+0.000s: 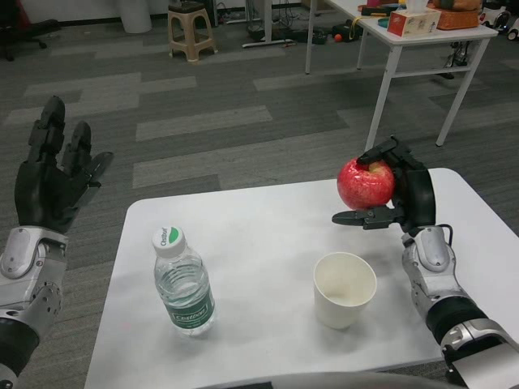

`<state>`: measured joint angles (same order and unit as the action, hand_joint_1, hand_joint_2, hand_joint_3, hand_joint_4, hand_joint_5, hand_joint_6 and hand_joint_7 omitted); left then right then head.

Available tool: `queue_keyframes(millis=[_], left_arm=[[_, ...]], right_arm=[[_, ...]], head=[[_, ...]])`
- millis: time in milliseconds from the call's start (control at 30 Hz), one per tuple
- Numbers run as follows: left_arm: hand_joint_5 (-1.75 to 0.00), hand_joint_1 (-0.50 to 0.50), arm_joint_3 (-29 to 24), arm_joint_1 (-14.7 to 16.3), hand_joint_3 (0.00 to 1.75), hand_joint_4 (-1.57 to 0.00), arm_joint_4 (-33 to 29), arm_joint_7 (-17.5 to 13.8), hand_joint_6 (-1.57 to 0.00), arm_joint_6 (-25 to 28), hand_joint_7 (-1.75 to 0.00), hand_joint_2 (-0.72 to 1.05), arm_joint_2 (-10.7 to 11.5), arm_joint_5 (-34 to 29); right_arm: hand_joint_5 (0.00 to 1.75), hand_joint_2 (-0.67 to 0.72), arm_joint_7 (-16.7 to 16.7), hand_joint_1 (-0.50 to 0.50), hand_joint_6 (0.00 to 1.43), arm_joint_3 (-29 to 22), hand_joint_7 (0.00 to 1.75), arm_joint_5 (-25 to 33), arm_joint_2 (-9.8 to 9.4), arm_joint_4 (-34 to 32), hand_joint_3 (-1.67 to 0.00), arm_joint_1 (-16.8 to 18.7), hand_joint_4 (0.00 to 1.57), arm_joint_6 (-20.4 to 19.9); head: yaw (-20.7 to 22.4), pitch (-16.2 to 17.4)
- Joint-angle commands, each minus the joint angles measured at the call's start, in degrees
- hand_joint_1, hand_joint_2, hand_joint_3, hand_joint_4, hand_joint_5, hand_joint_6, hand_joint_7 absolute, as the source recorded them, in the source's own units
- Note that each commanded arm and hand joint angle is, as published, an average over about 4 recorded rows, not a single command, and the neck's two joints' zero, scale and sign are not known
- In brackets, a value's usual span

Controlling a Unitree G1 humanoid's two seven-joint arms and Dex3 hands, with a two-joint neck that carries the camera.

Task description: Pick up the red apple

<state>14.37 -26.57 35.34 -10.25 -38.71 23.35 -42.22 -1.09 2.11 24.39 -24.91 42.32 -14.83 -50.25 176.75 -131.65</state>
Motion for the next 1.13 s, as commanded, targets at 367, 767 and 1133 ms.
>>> queue_keyframes(millis=[367, 767, 1133], left_arm=[[0.00, -0.48, -0.1, 0.7, 0.00, 0.00, -0.8, -1.6, 0.00, 0.3, 0.00, 1.05, 0.0, -0.4], [0.00, -0.48, -0.2, 0.7, 0.00, 0.00, -1.0, -1.8, 0.00, 0.4, 0.00, 1.05, -0.4, -0.4], [0.00, -0.48, -0.3, 0.8, 0.00, 0.00, -1.5, -1.8, 0.00, 0.4, 0.00, 1.05, -0.4, -0.4]], right_arm=[[1.55, -0.29, -1.0, 0.25, 1.03, -1.4, 1.54, 0.0, -0.20, -2.0, -0.24, -1.0, 0.57, 0.2], [1.55, -0.29, -1.2, 0.25, 1.03, -2.1, 1.54, 0.1, -0.14, -2.7, -0.24, -0.7, 0.57, 0.2], [1.55, -0.29, -1.3, 0.25, 1.03, -2.7, 1.54, 0.1, -0.05, -3.5, -0.24, 0.0, 0.57, 0.2]], head=[[-1.4, -1.6], [-2.5, -2.6], [-3.8, -3.3]])
